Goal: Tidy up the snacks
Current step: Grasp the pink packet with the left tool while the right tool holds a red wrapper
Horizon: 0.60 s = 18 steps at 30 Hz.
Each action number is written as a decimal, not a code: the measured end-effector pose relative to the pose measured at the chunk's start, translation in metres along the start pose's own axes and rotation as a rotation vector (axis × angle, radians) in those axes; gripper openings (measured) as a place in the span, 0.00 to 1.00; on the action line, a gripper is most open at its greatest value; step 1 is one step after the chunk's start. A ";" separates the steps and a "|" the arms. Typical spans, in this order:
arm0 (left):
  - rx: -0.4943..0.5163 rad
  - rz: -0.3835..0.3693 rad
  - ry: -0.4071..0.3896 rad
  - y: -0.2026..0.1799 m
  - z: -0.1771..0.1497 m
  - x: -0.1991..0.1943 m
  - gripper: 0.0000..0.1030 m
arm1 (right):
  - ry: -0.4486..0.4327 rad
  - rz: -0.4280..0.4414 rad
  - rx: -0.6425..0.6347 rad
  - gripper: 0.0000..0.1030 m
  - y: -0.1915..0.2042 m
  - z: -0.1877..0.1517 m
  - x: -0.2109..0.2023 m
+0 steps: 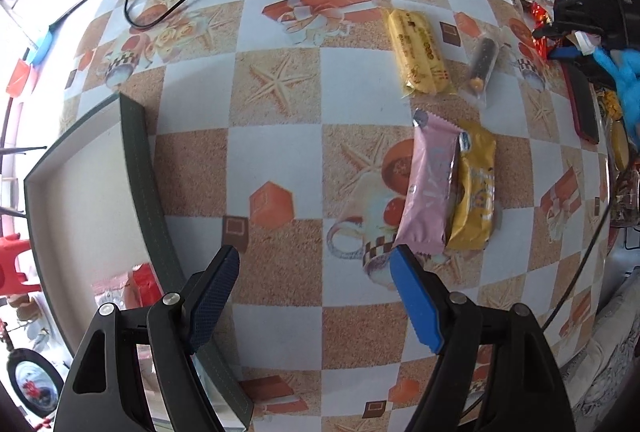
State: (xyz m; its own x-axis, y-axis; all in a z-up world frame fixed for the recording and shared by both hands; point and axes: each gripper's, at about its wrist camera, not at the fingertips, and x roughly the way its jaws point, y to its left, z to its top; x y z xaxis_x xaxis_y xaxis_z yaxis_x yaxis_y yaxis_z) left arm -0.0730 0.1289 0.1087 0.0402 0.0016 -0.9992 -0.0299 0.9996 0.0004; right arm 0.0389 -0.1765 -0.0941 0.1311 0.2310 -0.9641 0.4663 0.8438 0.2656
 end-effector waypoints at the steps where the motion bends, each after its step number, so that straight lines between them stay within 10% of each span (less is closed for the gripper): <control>1: 0.005 -0.004 -0.001 -0.005 0.010 0.002 0.79 | 0.007 0.001 -0.029 0.24 0.001 -0.006 -0.001; 18: 0.152 -0.044 0.059 -0.066 0.067 0.058 0.79 | 0.118 -0.059 -0.341 0.25 -0.033 -0.151 -0.014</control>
State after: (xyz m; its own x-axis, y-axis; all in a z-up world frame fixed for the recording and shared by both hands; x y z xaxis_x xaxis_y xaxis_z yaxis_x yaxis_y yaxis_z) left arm -0.0017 0.0651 0.0536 -0.0202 -0.0398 -0.9990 0.1222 0.9916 -0.0420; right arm -0.1106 -0.1337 -0.0900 0.0012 0.2146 -0.9767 0.1484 0.9658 0.2124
